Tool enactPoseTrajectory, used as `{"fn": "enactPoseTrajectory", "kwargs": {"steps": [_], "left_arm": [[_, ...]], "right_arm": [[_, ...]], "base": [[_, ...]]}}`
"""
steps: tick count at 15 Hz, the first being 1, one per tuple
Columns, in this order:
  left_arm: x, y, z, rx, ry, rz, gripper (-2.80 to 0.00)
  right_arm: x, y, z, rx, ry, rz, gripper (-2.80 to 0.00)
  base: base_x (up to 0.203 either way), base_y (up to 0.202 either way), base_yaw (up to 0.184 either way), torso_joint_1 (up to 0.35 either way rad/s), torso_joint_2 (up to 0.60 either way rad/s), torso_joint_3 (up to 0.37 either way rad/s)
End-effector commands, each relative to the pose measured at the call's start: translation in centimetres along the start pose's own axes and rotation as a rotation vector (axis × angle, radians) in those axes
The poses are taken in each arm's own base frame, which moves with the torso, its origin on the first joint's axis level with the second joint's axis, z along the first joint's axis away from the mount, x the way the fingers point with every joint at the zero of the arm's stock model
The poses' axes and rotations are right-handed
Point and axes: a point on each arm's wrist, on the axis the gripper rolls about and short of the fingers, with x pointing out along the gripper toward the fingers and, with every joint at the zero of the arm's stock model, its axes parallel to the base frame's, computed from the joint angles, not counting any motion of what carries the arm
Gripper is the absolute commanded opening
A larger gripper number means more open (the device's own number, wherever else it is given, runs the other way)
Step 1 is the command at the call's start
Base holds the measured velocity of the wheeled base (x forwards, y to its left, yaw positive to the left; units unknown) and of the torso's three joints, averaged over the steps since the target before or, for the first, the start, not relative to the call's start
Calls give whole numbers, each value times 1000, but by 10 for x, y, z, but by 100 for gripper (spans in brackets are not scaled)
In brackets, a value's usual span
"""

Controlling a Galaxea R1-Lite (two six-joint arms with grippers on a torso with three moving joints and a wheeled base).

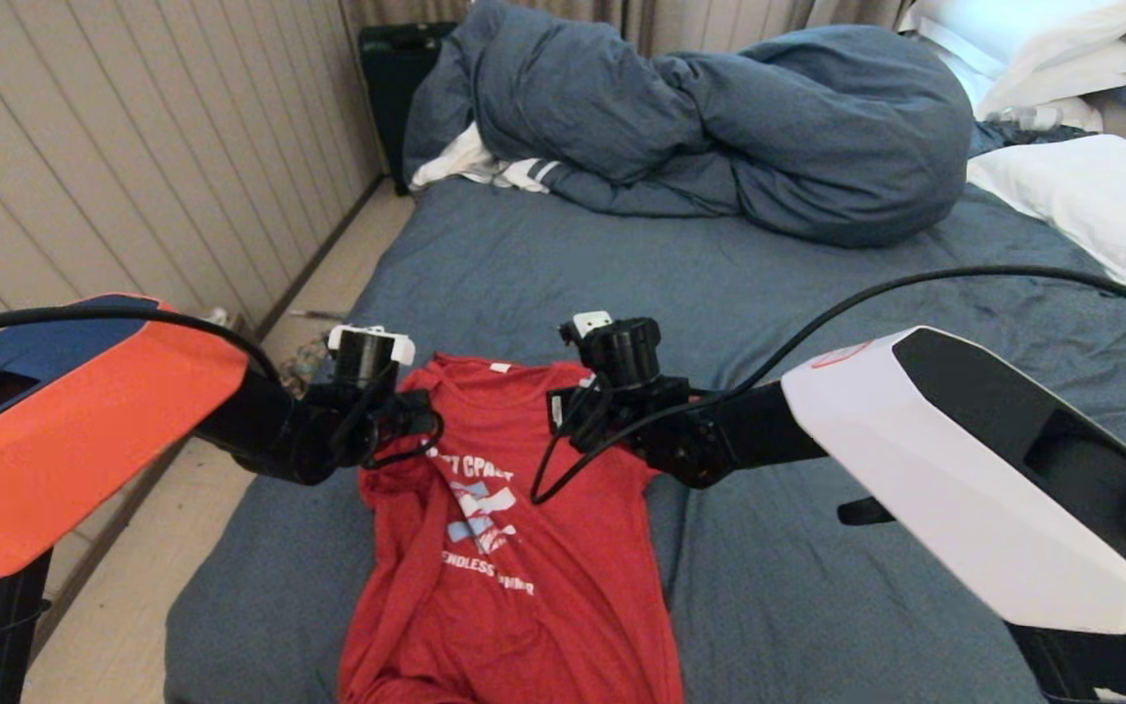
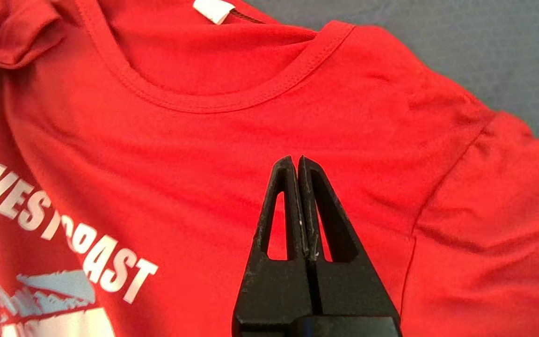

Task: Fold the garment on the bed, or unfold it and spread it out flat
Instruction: Unford the red T-shirt

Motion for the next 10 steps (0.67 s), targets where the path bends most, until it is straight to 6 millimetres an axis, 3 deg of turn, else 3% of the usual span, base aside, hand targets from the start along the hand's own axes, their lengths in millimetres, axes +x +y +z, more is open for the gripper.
{"fn": "enactPoseTrajectory", "kwargs": {"steps": [1,6,10], "left_arm": [[-1,0,0,-4,-5,2,0],[-24,0,25,-25,-69,-25,0],[-11,-21,18,1,-66,-61,0]], "right_arm": [[6,3,-7,-4,9,2,-280],[7,0,-2,0,-8,-1,-280],[9,-3,2,6,-22,-7,-280]], "base": [[0,0,0,0,0,0],[0,0,0,0,0,0],[0,0,0,0,0,0]]}}
